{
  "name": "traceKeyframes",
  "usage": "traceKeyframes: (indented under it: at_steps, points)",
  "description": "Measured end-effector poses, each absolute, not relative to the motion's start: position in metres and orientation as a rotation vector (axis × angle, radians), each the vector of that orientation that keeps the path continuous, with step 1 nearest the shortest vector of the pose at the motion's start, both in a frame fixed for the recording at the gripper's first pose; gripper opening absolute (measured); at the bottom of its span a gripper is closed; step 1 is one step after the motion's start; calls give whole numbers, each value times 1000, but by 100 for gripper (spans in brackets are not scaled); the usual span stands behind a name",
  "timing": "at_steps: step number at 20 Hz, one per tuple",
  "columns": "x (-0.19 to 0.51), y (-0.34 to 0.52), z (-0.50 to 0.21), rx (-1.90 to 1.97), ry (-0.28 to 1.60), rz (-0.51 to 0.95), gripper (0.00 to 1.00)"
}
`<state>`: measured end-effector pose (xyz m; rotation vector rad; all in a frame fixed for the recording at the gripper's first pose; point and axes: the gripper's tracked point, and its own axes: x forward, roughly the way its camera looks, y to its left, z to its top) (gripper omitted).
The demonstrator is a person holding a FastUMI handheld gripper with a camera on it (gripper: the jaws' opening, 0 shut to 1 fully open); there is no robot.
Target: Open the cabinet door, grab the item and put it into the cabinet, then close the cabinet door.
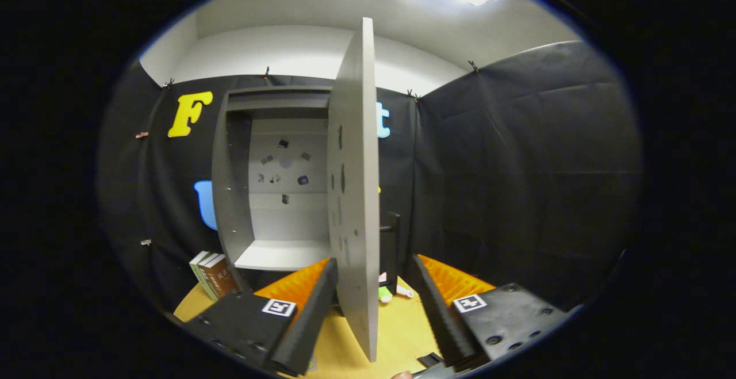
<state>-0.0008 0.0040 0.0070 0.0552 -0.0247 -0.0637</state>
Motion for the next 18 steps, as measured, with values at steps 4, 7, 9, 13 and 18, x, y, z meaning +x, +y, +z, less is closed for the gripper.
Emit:
traceKeyframes:
  at_steps: [4,7,9,13,18]
  points:
    - [-5,58,-8,38,-10,43,99]
    - [2,103,-51,50,114,109,99]
    - [9,128,-86,47,197,136,99]
    - [20,176,-175,71,392,181,100]
    - [40,207,-308,89,631,192,100]
